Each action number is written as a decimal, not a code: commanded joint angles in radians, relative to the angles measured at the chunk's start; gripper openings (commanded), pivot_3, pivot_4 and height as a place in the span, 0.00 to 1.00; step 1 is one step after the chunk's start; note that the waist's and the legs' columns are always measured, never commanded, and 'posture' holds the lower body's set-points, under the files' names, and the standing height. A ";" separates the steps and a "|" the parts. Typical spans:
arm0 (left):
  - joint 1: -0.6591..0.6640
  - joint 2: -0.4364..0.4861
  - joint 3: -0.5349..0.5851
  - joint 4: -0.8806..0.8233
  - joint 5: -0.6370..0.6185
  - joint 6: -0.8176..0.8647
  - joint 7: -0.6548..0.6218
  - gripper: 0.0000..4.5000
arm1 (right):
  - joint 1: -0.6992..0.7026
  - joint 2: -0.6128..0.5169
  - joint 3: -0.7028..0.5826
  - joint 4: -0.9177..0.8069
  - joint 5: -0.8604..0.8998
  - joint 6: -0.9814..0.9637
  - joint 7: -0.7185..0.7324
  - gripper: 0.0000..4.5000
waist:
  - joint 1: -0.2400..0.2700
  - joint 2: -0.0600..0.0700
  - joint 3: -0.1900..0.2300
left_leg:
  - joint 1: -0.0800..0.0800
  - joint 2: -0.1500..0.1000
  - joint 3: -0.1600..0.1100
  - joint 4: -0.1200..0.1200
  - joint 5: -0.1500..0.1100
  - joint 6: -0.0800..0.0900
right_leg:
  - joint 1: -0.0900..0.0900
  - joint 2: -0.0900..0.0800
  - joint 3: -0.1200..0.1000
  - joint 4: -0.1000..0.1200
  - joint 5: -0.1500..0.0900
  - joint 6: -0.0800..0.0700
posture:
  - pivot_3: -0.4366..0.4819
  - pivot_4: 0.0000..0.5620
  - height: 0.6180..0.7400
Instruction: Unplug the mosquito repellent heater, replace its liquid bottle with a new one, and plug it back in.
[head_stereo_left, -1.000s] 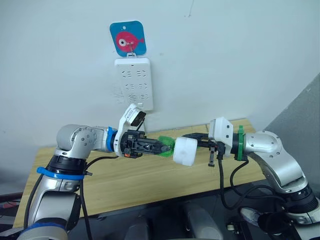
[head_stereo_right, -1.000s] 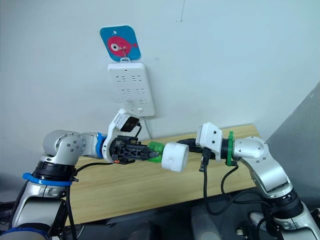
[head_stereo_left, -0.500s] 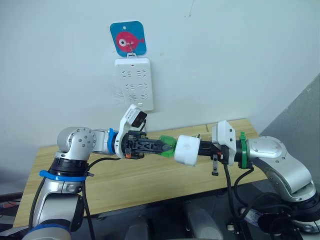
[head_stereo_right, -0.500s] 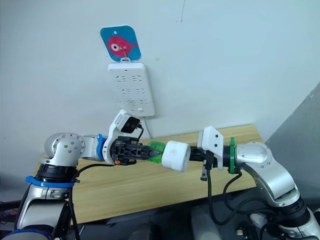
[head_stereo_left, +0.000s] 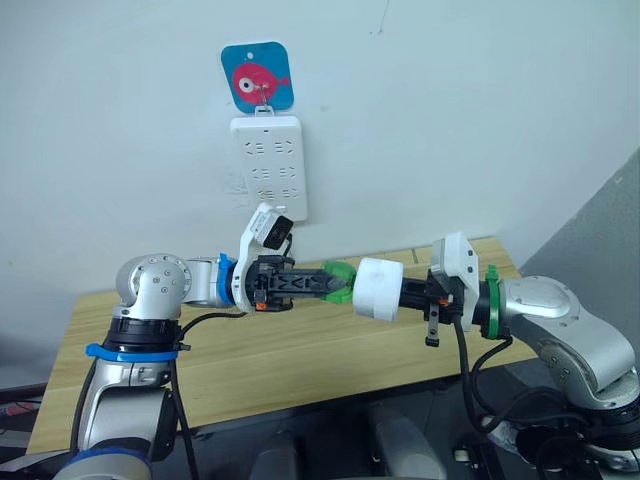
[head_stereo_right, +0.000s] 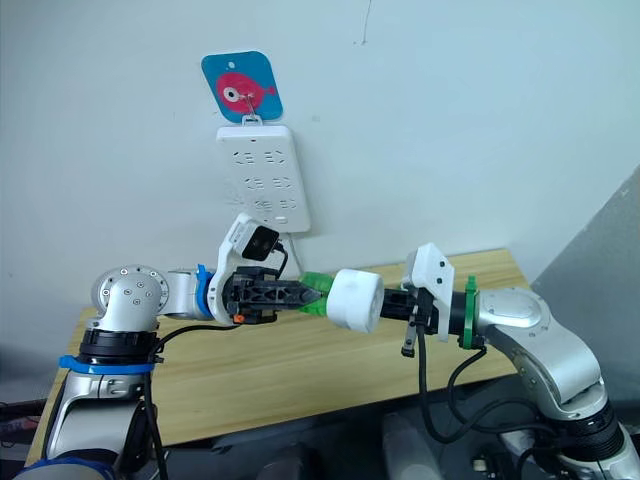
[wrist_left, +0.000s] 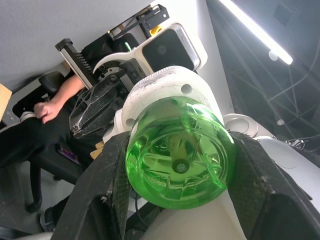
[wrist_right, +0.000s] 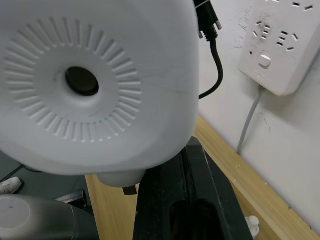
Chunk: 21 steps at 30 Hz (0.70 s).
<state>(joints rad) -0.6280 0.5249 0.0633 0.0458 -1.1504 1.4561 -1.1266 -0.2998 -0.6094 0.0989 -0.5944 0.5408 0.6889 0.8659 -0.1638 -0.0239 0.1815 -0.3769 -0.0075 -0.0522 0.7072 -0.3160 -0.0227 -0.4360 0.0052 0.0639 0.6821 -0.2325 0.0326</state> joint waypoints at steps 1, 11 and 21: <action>-0.013 -0.003 0.030 -0.008 -0.007 -0.018 0.024 0.51 | -0.005 0.014 0.024 -0.098 0.072 -0.001 0.016 0.00 | 0.000 0.000 0.000 | 0.000 0.000 0.000 0.000 0.000 0.000 | 0.000 0.000 0.000 0.000 0.000 0.000 | 0.24 0.24 1.00; -0.009 -0.003 0.029 -0.017 -0.009 -0.028 0.037 0.51 | -0.024 0.012 0.020 -0.111 0.115 0.036 0.006 0.00 | 0.000 0.000 0.000 | 0.000 0.000 0.000 0.000 0.000 0.000 | 0.000 0.000 0.000 0.000 0.000 0.000 | 0.24 0.24 1.00; -0.010 0.017 0.012 -0.065 0.010 -0.075 0.020 0.51 | -0.010 -0.124 0.016 0.050 -0.158 -0.151 0.006 0.20 | 0.001 0.000 0.000 | 0.000 -0.001 0.001 0.000 0.000 0.000 | 0.000 0.000 0.000 -0.001 0.000 0.000 | 0.24 0.23 1.00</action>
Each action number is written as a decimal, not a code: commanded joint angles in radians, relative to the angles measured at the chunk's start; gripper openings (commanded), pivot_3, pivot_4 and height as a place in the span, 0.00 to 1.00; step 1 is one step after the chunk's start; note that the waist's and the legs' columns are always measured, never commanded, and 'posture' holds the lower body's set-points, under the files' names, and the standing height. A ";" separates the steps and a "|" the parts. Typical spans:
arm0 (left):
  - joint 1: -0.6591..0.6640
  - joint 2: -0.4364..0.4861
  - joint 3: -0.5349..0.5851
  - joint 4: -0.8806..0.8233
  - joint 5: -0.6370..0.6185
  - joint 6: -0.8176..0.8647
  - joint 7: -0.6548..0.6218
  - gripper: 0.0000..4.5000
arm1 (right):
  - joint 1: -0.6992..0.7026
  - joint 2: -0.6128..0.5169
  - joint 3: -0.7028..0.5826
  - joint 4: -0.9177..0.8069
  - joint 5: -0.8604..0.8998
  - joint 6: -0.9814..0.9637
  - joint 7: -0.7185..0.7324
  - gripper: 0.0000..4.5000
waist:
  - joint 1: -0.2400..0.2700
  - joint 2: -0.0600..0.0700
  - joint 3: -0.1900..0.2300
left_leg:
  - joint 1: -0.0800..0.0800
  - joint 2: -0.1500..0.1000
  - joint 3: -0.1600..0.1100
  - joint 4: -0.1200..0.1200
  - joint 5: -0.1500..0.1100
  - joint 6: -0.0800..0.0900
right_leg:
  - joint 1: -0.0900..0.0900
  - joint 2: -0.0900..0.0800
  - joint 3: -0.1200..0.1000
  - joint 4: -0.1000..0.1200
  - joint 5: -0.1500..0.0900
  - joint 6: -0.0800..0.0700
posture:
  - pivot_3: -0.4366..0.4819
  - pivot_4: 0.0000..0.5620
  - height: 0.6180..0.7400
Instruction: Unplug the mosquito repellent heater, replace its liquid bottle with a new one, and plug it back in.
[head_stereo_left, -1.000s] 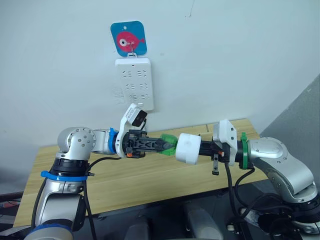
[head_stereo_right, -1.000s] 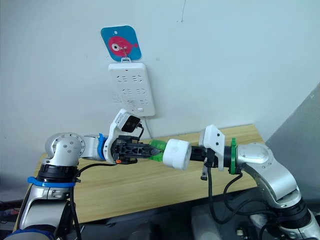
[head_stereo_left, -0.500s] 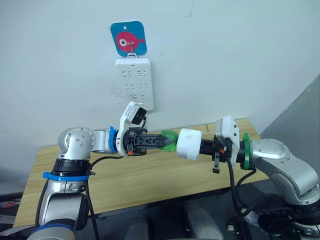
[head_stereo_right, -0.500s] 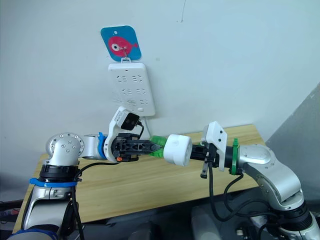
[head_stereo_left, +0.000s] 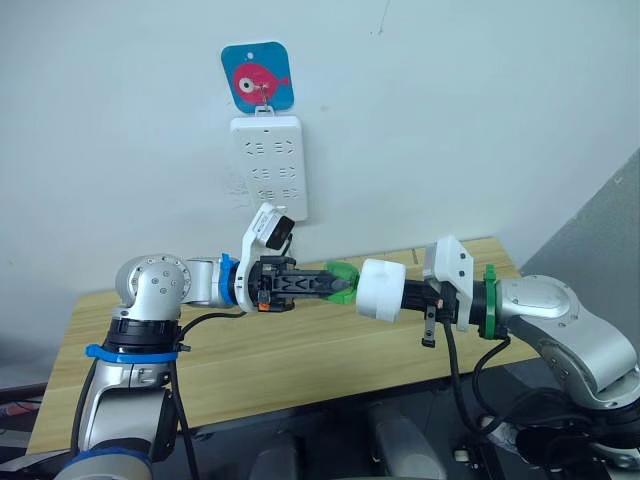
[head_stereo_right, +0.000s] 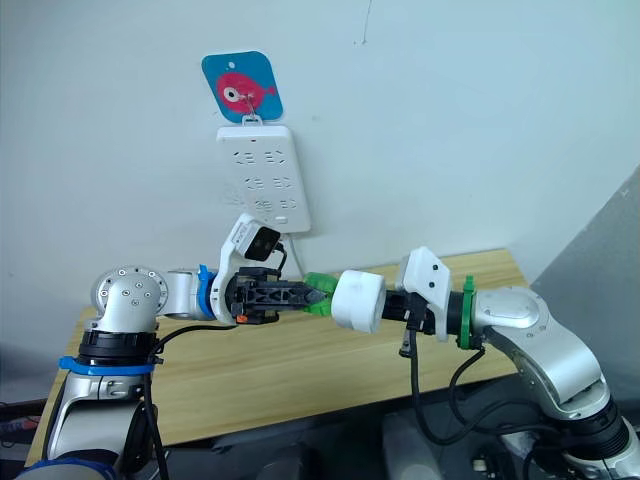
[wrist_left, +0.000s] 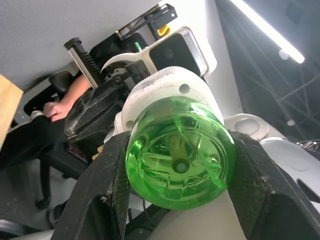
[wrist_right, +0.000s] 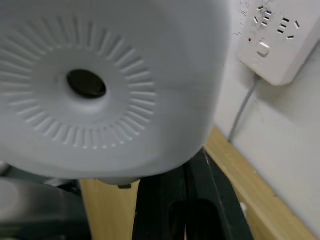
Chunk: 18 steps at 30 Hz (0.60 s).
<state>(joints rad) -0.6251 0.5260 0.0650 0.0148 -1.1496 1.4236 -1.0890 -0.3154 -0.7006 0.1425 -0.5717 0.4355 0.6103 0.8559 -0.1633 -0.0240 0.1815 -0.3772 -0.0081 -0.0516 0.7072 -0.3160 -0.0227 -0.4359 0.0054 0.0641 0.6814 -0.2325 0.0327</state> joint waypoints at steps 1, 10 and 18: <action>-0.012 0.018 0.009 -0.035 0.014 -0.052 -0.018 0.51 | 0.007 -0.040 -0.040 0.039 -0.054 -0.079 0.014 0.29 | 0.000 0.000 0.000 | 0.000 0.000 0.000 0.000 0.000 0.000 | 0.000 0.000 0.000 0.000 0.000 0.000 | 0.24 0.23 1.00; 0.019 0.059 -0.054 -0.030 0.185 -0.267 -0.067 0.51 | 0.163 -0.247 -0.244 0.041 -0.051 -0.187 0.140 0.99 | 0.006 0.000 0.000 | 0.000 0.000 0.001 0.000 0.000 0.000 | 0.001 0.001 0.001 -0.001 0.000 0.000 | 0.22 0.24 1.00; 0.061 0.042 -0.120 -0.042 0.334 -0.478 -0.097 0.51 | 0.164 -0.248 -0.263 -0.120 -0.068 -0.190 0.088 1.00 | 0.000 0.000 0.000 | 0.001 0.001 0.002 0.000 0.000 0.000 | 0.000 0.002 0.003 -0.001 0.000 0.000 | 0.22 0.24 1.00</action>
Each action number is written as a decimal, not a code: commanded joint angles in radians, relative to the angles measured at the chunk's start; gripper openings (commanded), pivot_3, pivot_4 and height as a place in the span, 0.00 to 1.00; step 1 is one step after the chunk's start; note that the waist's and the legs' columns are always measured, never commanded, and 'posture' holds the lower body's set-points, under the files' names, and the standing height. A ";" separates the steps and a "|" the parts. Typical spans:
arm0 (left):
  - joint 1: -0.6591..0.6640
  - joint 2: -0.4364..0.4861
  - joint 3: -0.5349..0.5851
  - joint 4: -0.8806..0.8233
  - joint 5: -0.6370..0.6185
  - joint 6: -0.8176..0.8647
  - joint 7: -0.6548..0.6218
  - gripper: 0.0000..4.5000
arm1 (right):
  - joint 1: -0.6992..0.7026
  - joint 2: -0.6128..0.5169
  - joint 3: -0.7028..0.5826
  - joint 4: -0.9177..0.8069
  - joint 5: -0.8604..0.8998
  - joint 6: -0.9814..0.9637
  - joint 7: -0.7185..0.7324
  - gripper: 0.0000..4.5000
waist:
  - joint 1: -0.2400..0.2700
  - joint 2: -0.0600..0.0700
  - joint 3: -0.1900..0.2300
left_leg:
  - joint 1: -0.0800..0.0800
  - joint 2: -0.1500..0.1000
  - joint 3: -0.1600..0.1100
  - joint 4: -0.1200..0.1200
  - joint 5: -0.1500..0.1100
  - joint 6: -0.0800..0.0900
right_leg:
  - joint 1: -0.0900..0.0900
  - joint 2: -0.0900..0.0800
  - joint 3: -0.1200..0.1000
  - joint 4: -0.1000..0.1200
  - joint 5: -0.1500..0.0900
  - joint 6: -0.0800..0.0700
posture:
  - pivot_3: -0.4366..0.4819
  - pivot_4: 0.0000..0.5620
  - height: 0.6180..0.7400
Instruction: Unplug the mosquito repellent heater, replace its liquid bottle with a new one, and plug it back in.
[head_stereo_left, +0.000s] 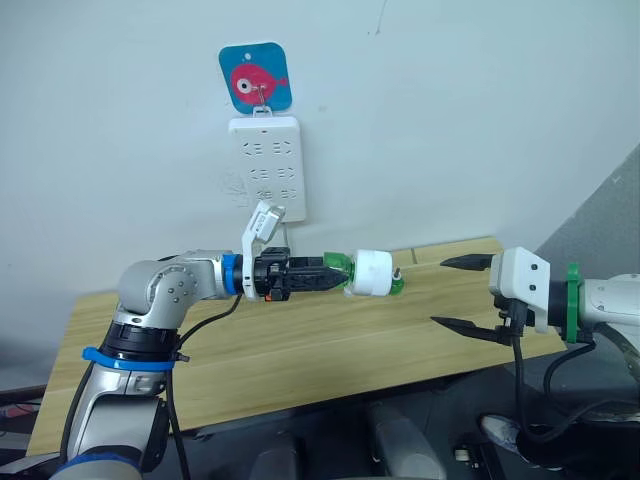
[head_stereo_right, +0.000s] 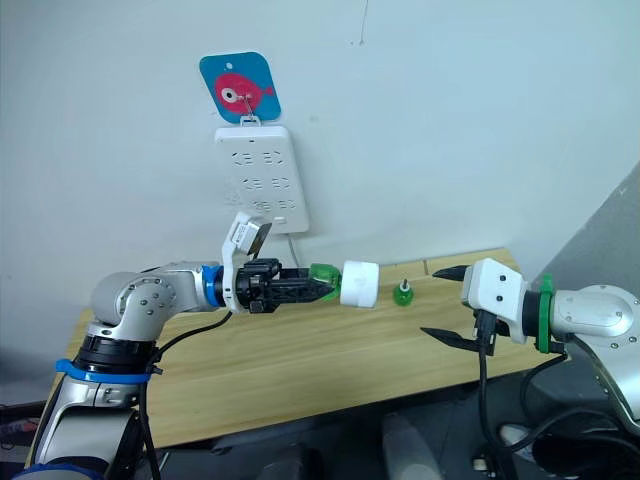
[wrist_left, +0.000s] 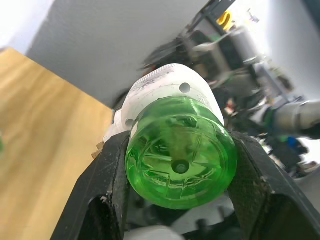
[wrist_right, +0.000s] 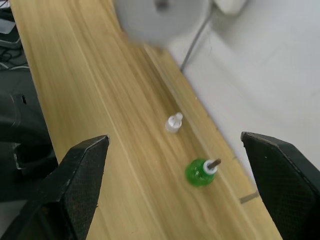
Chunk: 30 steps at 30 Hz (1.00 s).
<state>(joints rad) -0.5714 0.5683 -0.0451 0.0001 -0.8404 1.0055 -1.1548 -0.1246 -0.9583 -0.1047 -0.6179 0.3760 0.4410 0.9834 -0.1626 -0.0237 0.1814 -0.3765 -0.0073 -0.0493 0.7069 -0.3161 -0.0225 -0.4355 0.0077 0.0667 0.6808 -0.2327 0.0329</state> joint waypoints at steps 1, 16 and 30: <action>0.015 -0.004 -0.018 -0.032 0.045 -0.090 -0.031 0.51 | -0.033 0.016 -0.008 -0.094 -0.010 -0.009 -0.055 1.00 | -0.001 0.000 0.000 | 0.000 0.000 0.000 0.000 0.000 0.000 | 0.000 0.000 0.000 0.000 0.000 0.000 | 0.22 0.24 1.00; 0.230 -0.118 -0.088 -0.107 0.373 -0.743 -0.012 0.51 | 0.096 0.215 -0.328 -0.134 0.751 0.577 -0.498 1.00 | 0.003 0.000 -0.001 | -0.001 0.000 -0.001 0.000 0.000 0.000 | 0.000 -0.001 0.000 -0.001 0.000 0.000 | 0.21 0.24 1.00; 0.286 -0.201 -0.077 0.047 0.559 -1.398 0.021 0.51 | 0.220 0.268 -0.091 0.020 1.596 0.329 -1.164 1.00 | -0.002 0.000 -0.002 | 0.007 0.002 0.006 -0.001 -0.001 0.003 | 0.013 0.007 0.005 -0.006 -0.004 0.006 | 0.22 0.23 1.00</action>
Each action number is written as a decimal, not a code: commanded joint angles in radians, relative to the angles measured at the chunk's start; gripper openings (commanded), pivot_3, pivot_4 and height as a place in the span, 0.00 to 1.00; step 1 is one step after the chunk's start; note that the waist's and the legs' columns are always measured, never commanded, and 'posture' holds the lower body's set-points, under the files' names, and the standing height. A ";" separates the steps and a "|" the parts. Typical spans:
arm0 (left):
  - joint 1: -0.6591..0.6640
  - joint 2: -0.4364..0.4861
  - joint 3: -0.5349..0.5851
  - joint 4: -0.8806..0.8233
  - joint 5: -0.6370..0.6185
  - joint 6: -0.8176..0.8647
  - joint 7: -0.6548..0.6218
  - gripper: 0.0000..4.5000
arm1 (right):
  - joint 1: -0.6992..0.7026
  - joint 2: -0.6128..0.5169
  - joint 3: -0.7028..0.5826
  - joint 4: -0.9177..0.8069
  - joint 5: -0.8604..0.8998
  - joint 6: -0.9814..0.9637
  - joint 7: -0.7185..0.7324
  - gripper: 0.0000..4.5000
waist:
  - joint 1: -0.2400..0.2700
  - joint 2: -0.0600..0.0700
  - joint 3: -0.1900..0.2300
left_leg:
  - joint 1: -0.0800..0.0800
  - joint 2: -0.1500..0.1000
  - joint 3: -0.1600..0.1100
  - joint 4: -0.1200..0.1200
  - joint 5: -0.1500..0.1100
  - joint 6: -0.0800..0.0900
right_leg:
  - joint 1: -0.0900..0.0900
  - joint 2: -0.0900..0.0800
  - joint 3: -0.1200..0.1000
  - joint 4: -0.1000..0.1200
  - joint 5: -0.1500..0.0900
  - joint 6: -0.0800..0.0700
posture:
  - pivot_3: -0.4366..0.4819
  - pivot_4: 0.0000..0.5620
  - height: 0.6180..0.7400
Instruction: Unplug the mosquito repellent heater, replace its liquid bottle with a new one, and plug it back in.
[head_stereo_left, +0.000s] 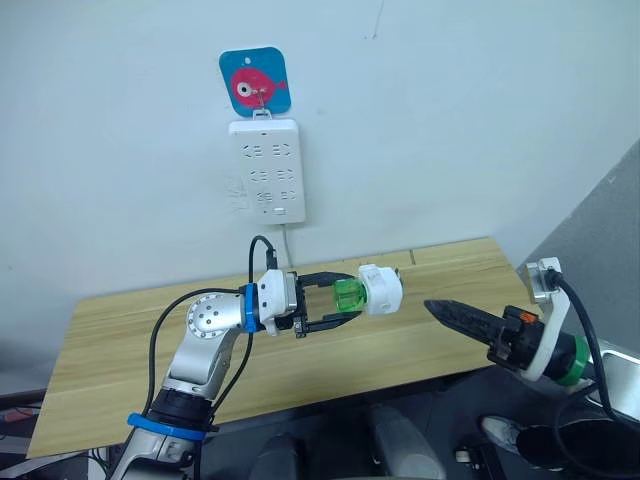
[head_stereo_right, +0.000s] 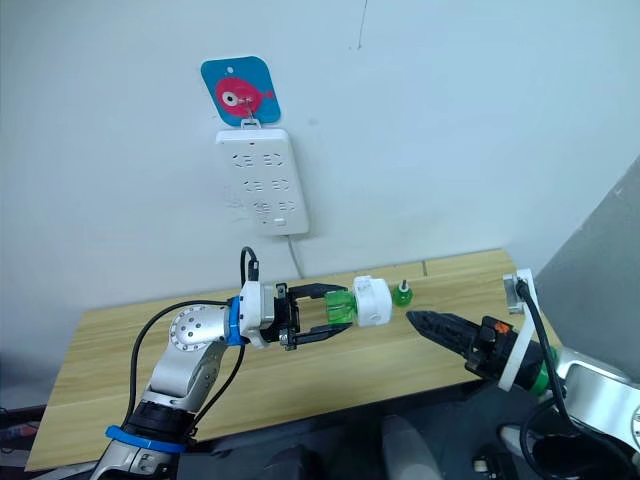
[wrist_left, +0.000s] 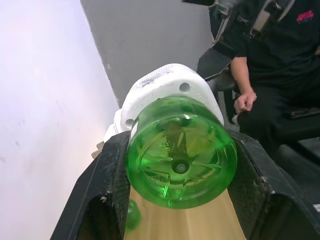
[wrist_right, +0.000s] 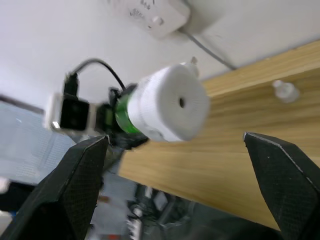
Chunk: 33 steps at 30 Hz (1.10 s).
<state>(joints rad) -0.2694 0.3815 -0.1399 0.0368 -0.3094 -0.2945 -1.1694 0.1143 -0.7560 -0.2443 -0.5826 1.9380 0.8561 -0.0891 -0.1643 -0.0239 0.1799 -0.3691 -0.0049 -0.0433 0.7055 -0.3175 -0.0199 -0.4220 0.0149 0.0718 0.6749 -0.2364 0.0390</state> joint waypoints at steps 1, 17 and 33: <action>-0.020 -0.020 0.019 0.022 0.041 -0.112 0.056 0.51 | -0.023 0.097 0.067 -0.023 0.034 -0.108 -0.115 1.00 | 0.000 0.000 -0.001 | 0.002 0.000 0.000 -0.002 0.000 0.000 | 0.001 0.000 0.001 0.000 0.000 0.000 | 0.22 0.23 1.00; -0.041 -0.079 -0.017 -0.008 0.110 -0.069 0.266 0.51 | -0.165 0.369 0.268 -0.036 -0.107 -0.303 -0.317 1.00 | -0.001 0.002 -0.005 | 0.004 0.000 -0.001 -0.006 0.000 0.000 | 0.001 -0.001 0.001 -0.002 -0.001 0.001 | 0.23 0.23 1.00; -0.051 -0.074 -0.030 -0.002 0.183 -0.142 0.347 0.51 | -0.240 0.561 0.290 0.032 -0.238 -0.355 -0.449 1.00 | -0.001 0.002 -0.007 | 0.005 0.000 -0.002 -0.006 0.000 0.000 | 0.000 -0.001 0.000 -0.003 0.000 0.000 | 0.23 0.22 1.00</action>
<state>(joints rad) -0.3041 0.3102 -0.1634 0.0768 -0.1260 -0.4090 -0.8364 -0.1093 -0.2034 0.0597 -0.5349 1.7052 0.5158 -0.5330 -0.1654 -0.0214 0.1725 -0.3645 -0.0047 -0.0457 0.6990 -0.3177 -0.0197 -0.4220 0.0139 0.0719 0.6721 -0.2365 0.0390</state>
